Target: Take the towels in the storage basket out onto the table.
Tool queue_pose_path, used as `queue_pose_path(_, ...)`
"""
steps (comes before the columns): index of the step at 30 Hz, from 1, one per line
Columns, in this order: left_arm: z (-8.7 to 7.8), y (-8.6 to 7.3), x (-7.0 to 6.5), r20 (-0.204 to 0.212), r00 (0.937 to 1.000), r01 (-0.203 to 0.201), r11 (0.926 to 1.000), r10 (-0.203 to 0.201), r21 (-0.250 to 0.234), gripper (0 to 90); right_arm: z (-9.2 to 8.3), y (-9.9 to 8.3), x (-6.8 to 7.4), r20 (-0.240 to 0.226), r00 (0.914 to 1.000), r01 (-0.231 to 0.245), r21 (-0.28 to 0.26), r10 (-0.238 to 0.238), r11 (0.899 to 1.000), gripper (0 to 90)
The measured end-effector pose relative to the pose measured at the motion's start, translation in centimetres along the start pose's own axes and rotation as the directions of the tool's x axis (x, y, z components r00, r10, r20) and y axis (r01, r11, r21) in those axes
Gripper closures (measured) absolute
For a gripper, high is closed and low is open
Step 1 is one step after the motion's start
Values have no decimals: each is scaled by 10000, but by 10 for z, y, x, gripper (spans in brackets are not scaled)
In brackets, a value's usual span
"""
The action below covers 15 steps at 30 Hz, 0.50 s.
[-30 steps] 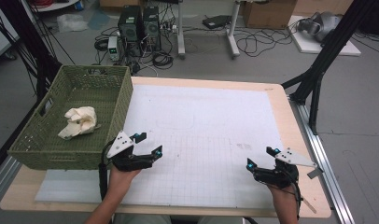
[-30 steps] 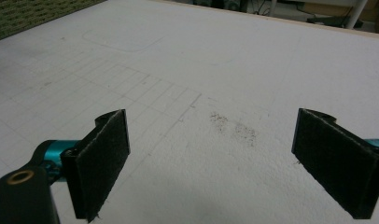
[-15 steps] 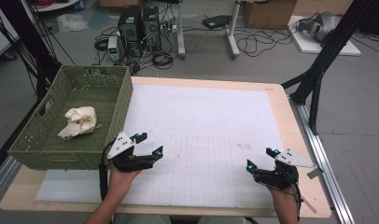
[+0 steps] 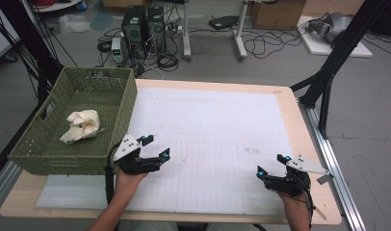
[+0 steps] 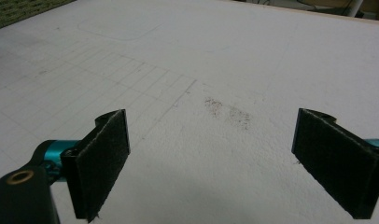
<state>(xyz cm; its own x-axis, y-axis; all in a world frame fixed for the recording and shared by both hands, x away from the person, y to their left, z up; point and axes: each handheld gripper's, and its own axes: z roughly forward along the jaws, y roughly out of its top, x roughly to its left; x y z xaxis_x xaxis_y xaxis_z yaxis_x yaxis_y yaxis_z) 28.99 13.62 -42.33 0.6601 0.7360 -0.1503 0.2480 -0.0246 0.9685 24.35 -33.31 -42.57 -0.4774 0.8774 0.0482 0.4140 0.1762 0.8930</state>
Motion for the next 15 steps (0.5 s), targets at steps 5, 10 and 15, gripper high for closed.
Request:
queue_pose_path(5,0,0,1,-65,10000,10,10000,-10,23,185,0,-1,1,40,9999,104,98,-104,9999,105)
queue_pose_path(10,-1,1,2,-127,9999,77,10000,-77,-3,185,1,-1,-1,75,10000,28,134,-29,9999,105)
queue_pose_path(15,-4,6,-2,-74,10000,67,10000,-67,-4,186,2,0,0,58,9999,95,166,-96,9998,105)
